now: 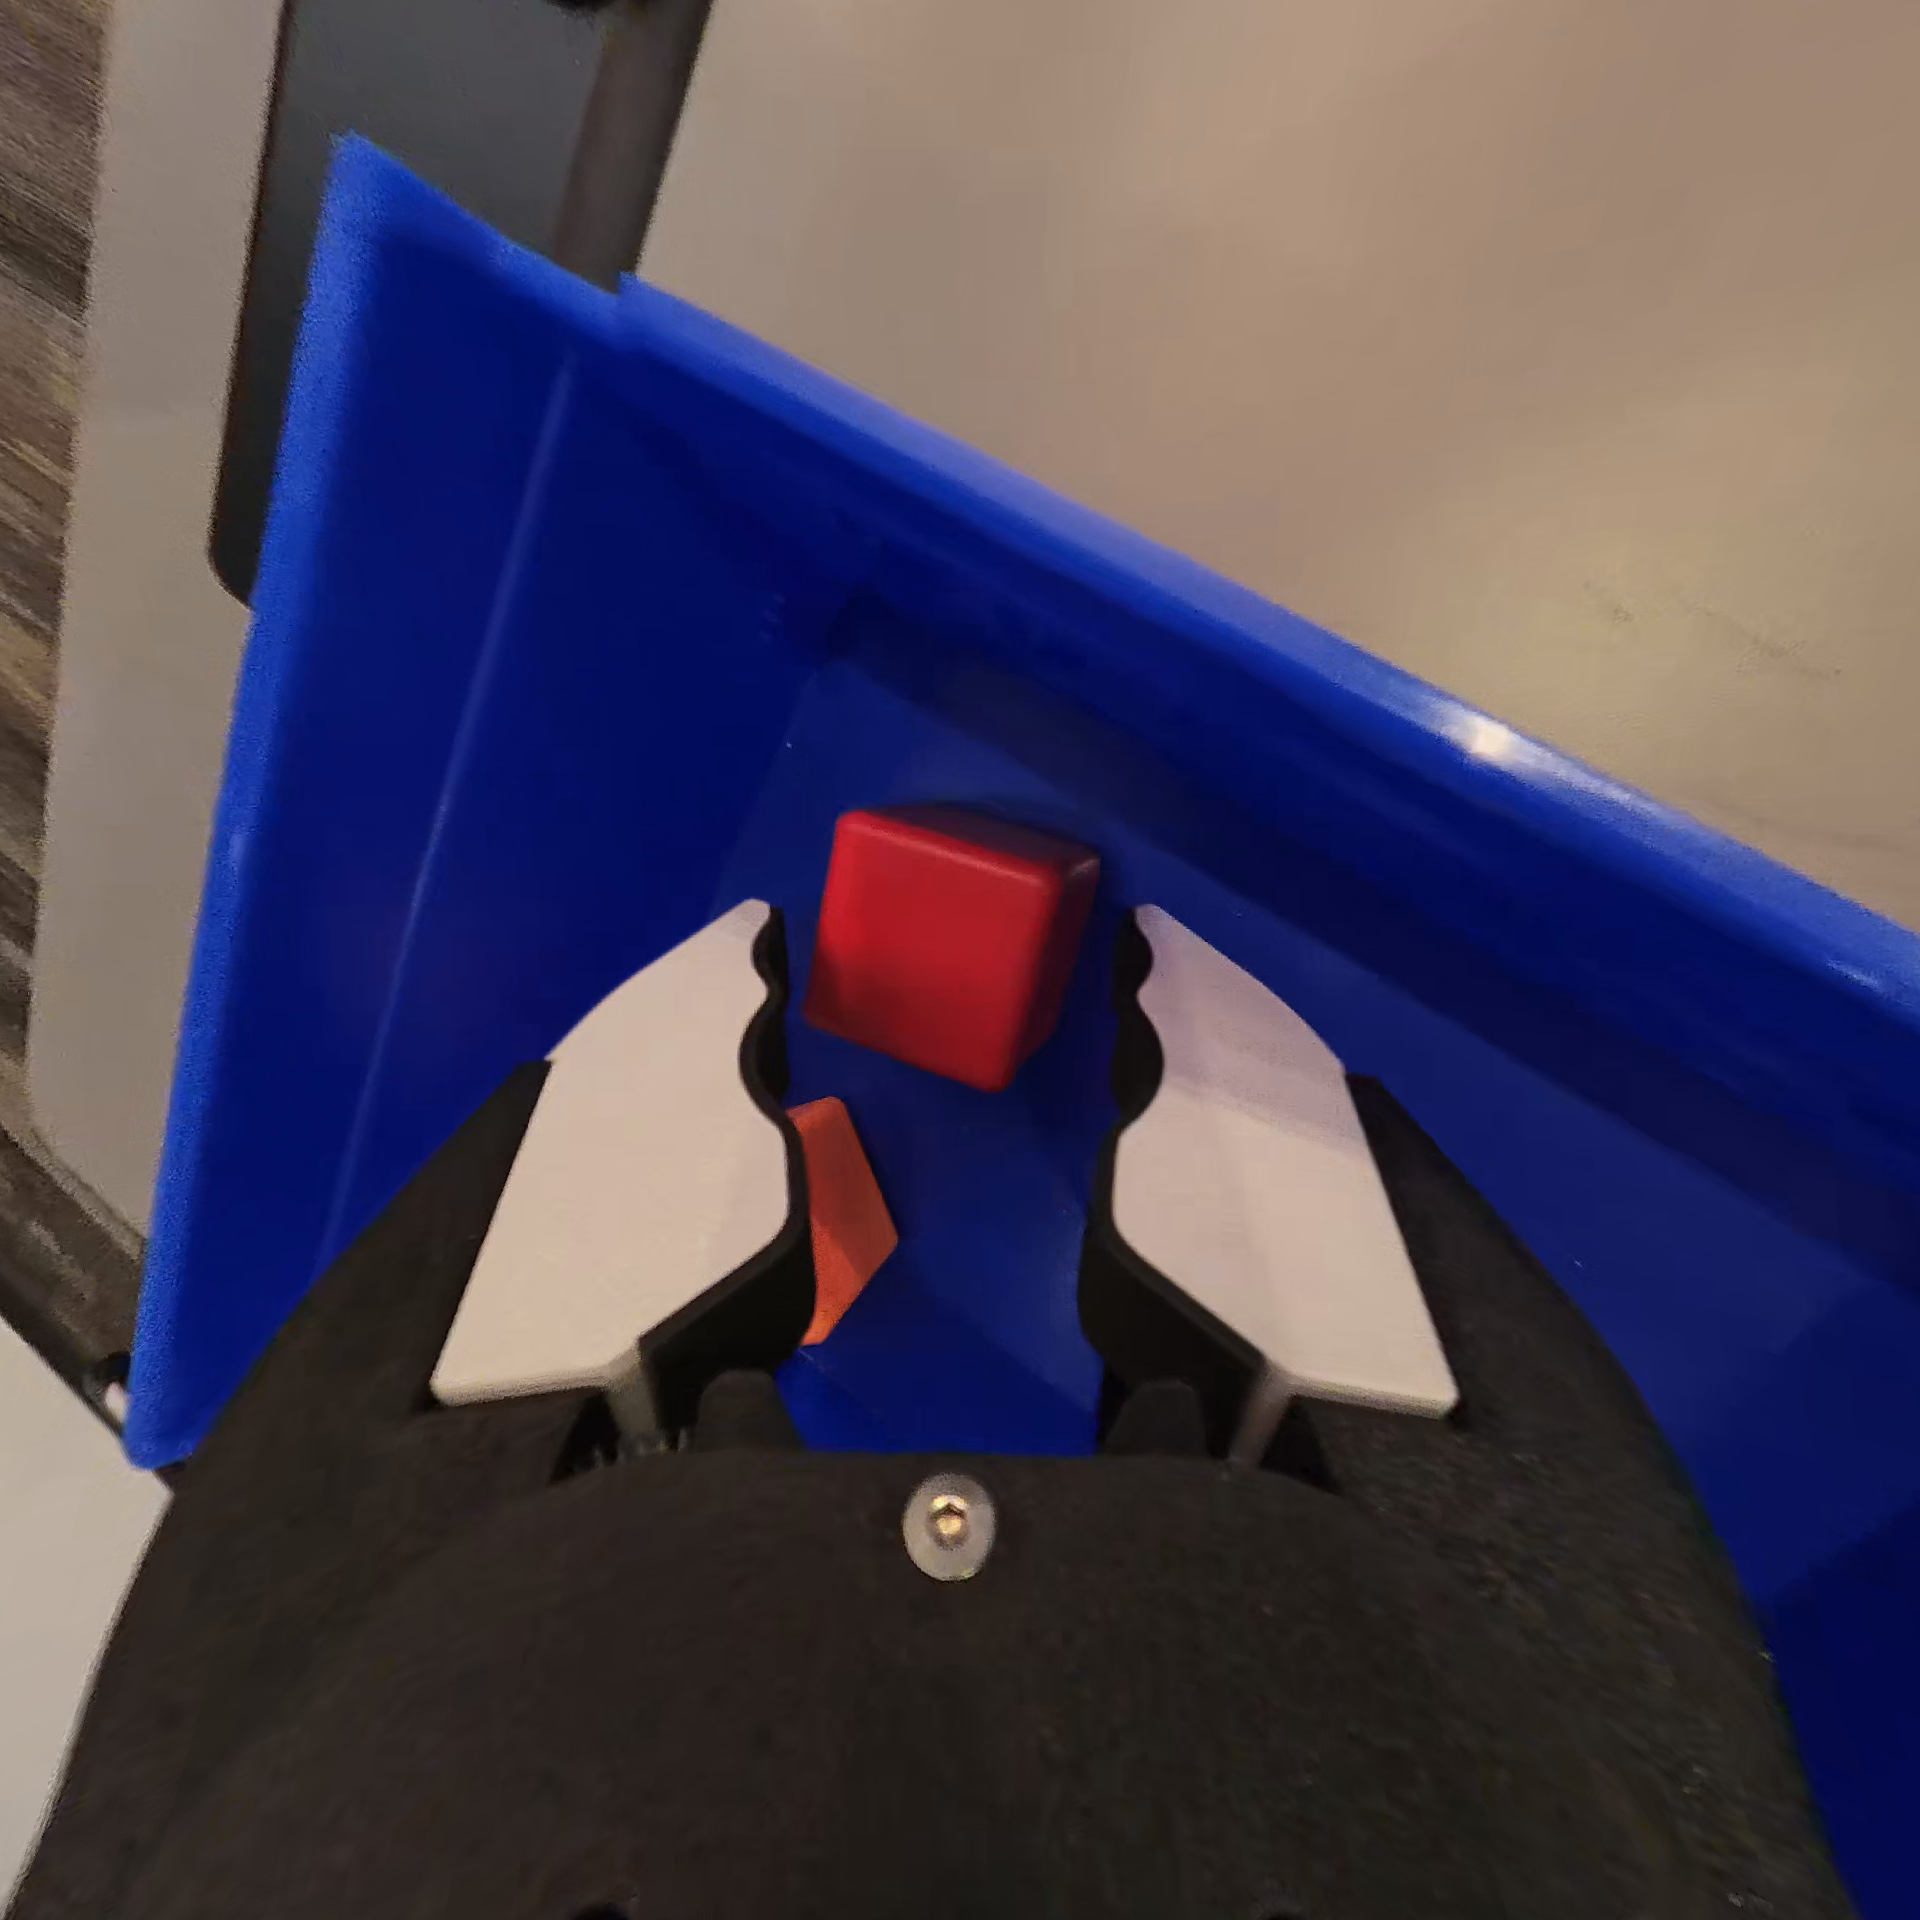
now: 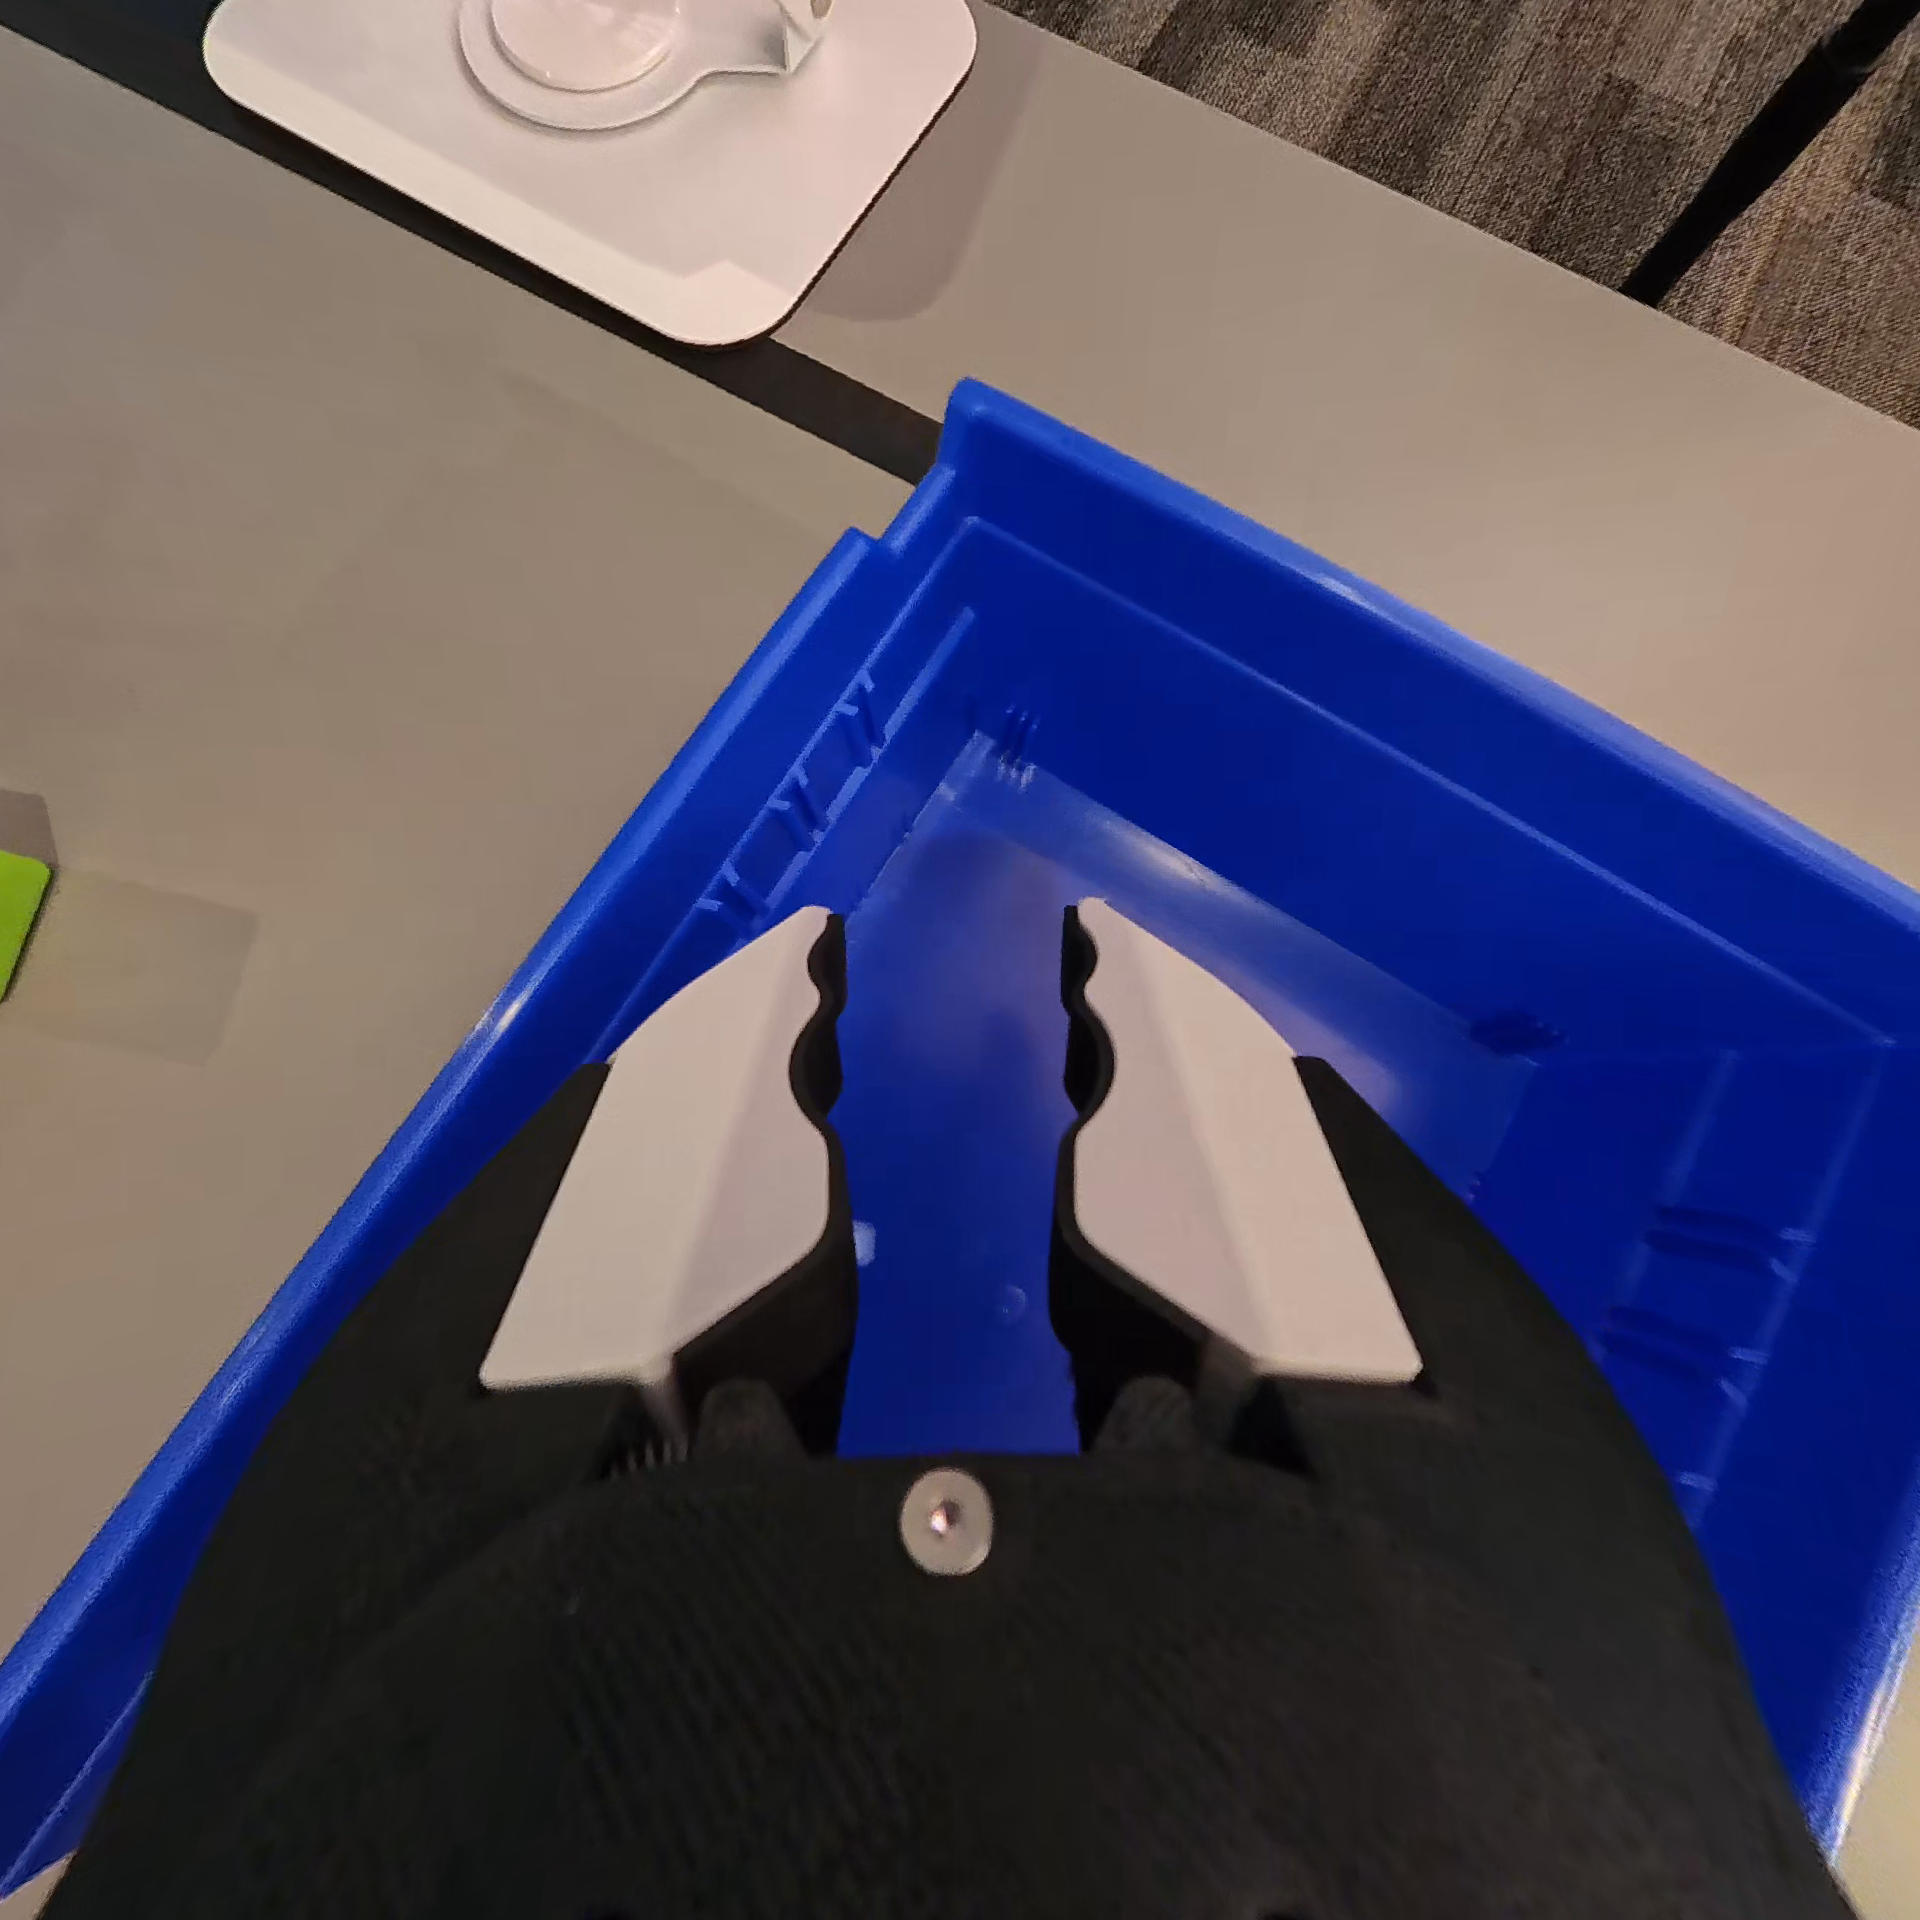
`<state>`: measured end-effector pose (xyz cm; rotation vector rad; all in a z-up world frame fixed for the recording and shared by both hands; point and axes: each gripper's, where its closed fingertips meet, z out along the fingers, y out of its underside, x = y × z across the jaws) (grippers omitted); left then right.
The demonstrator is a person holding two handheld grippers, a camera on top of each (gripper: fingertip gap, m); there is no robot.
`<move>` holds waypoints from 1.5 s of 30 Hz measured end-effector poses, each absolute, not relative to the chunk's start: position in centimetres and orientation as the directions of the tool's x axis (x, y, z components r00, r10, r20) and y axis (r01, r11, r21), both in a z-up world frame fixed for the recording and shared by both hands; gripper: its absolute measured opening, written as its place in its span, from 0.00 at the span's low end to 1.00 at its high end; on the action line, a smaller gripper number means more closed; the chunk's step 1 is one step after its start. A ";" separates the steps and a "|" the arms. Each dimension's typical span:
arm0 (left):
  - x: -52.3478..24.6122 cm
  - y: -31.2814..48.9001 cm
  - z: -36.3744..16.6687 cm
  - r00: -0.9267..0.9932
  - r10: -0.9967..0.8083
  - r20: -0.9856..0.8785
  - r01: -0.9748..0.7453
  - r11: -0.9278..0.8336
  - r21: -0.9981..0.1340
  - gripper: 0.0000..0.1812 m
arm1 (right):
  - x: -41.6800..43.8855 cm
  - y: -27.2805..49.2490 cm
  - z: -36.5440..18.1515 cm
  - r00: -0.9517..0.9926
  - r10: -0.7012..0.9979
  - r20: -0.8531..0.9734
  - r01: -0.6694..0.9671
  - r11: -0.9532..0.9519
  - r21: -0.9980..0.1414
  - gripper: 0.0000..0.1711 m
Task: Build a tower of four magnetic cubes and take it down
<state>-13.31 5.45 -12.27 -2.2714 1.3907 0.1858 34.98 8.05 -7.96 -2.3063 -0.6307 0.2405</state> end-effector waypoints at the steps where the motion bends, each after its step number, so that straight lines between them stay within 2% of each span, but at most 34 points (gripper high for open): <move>1: -13.2 5.4 -12.6 0.473 -0.815 -0.335 -0.871 -0.378 -0.313 0.33 | 34.9 8.0 -8.0 0.862 0.508 0.010 0.373 -0.619 -0.691 0.24; 6: -13.8 5.7 -14.1 0.489 -0.818 -0.304 -0.867 -0.415 -0.276 0.37 | 34.7 7.9 -8.3 0.855 0.519 0.005 0.384 -0.625 -0.679 0.24; 13: -13.8 6.1 -14.5 0.509 -0.808 -0.296 -0.855 -0.435 -0.283 0.32 | 34.2 7.6 -8.8 0.844 0.536 0.005 0.404 -0.629 -0.664 0.24; 20: -14.8 4.6 -11.2 0.540 -0.778 -0.321 -0.838 -0.460 -0.293 0.30 | 34.1 7.6 -9.0 0.841 0.542 0.007 0.413 -0.633 -0.655 0.24; 23: -15.3 4.4 -6.7 0.571 -0.700 -0.430 -0.820 -0.452 -0.352 0.30 | 34.1 7.6 -9.0 0.840 0.543 0.010 0.416 -0.632 -0.654 0.24; 26: -13.8 3.4 -0.4 0.599 -0.597 -0.533 -0.797 -0.388 -0.462 0.30 | 34.1 7.6 -9.0 0.840 0.543 0.013 0.418 -0.631 -0.654 0.24; 28: -10.2 1.7 3.0 0.611 -0.589 -0.529 -0.775 -0.307 -0.553 0.30 | 34.1 7.6 -9.0 0.839 0.543 0.015 0.420 -0.631 -0.652 0.24; 31: -2.3 -1.5 4.7 0.585 -0.693 -0.422 -0.727 -0.218 -0.651 0.30 | 34.1 7.6 -9.0 0.837 0.546 0.018 0.426 -0.631 -0.649 0.24; 33: 2.8 -3.1 4.5 0.583 -0.751 -0.309 -0.667 -0.225 -0.710 0.30 | 34.0 7.5 -9.1 0.836 0.549 0.020 0.430 -0.632 -0.645 0.24; 36: 7.7 -4.8 2.0 0.539 -0.823 -0.181 -0.662 -0.280 -0.696 0.30 | 34.0 7.5 -9.1 0.833 0.552 0.027 0.439 -0.631 -0.640 0.24; 45: 10.7 -4.4 -3.5 0.515 -0.847 -0.136 -0.739 -0.357 -0.571 0.30 | 33.8 7.5 -9.1 0.830 0.557 0.031 0.446 -0.631 -0.635 0.25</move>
